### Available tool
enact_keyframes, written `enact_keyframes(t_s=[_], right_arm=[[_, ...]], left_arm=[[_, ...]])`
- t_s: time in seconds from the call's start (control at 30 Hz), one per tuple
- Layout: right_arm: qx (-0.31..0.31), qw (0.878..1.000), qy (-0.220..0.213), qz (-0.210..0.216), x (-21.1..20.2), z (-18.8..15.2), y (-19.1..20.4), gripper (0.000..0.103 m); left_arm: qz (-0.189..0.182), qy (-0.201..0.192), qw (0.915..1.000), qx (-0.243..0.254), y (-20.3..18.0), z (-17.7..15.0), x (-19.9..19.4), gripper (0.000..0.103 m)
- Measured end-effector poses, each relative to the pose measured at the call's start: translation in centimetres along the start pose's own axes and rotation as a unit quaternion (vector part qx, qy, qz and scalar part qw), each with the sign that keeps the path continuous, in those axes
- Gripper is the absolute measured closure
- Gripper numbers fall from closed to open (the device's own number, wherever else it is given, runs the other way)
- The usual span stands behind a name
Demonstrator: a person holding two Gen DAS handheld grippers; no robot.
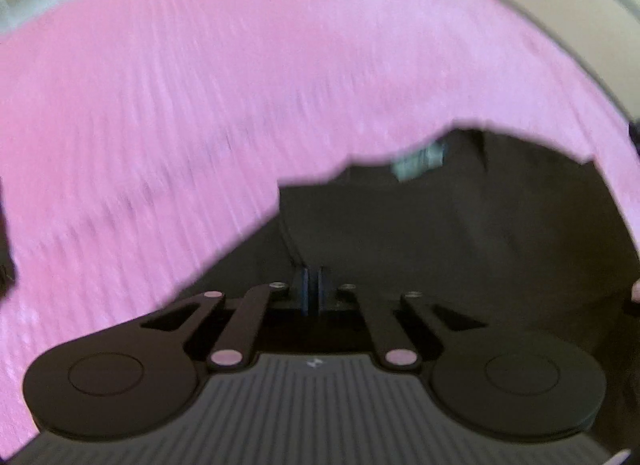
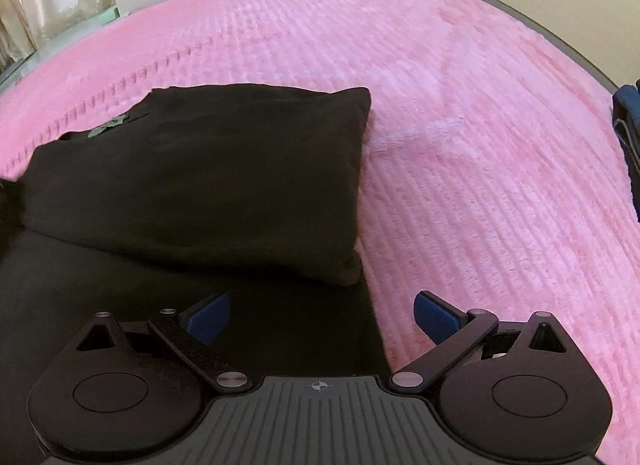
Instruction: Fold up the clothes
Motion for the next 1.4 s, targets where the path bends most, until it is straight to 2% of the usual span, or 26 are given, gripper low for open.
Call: enact_keyframes(t_s=[0.1,0.2,0.3,0.37,0.47,0.6,0.7,0.83,0.9,0.97,1.0,1.17,1.23,1.3,1.4], right_arm=[[0.001,1.0,-0.001,-0.007,0.6,0.1,-0.6,0.002],[0.0,1.0,-0.007,-0.018,1.0,0.5,-1.4,0.002],[0.009,0.997,-0.038,-0.068,0.7,1.6,-3.2,0.002],[0.027,0.995,-0.037,-0.092,0.9,1.9,-4.7,0.002],[0.027,0.995,-0.02,-0.093,1.9,1.8,-5.2,0.002],[0.009,0.994,-0.034,-0.105,2.0,2.3,-5.3,0.002],[0.017,0.995,-0.023,-0.097,2.7,2.1,-5.3,0.002],[0.012,0.995,-0.011,-0.096,2.5,1.6,-5.0,0.002],[0.01,0.995,-0.005,-0.096,2.3,1.3,-4.9,0.002],[0.008,0.995,0.001,-0.095,2.2,1.1,-4.8,0.002],[0.007,0.995,0.002,-0.097,2.1,0.9,-4.8,0.002],[0.014,0.993,0.005,-0.115,0.3,0.0,-5.1,0.002],[0.025,0.994,-0.019,-0.109,-1.4,-0.3,-4.9,0.002],[0.027,0.995,-0.046,-0.083,-3.2,-0.7,-3.9,0.002],[0.025,0.998,-0.062,-0.005,-4.5,-1.1,-1.5,0.002]], left_arm=[[0.004,-0.013,0.9998,-0.015,0.6,0.3,-0.8,0.101],[0.009,0.006,0.9999,-0.006,0.7,-0.7,0.2,0.101],[0.013,0.016,0.9998,0.005,0.7,-1.7,0.5,0.101],[0.011,0.02,0.9997,0.002,0.8,-2.4,0.6,0.101],[0.013,0.017,0.9998,0.005,0.8,-2.7,0.7,0.101],[0.018,0.003,0.9997,0.013,0.8,-2.4,0.1,0.101],[0.017,0.024,0.9995,0.013,0.9,-2.9,1.2,0.101],[0.018,0.015,0.9997,0.007,1.2,-3.0,1.2,0.101],[0.022,0.023,0.9995,0.005,1.3,-3.3,1.5,0.101],[0.022,0.036,0.9991,0.003,1.4,-3.6,2.0,0.099],[0.024,0.037,0.999,-0.002,1.7,-3.6,2.0,0.095],[0.045,0.014,0.9986,-0.025,3.0,-3.7,-0.7,0.093],[0.041,0.008,0.9989,-0.023,2.6,-4.4,-2.1,0.093],[0.03,0.007,0.9995,-0.003,1.1,-5.3,-3.3,0.093],[0.007,0.017,0.9992,0.037,-2.9,-8.2,-4.2,0.092]])
Point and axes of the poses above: each gripper's, at about its wrist camera, not at the fingertips, and x roughly the way its jaws point, y to its left, z to its top, the point moved 10 cm from there along x, roughly the way its jaws point, and after that the axes turned 7 degrees about y, right-handed, at the moved point
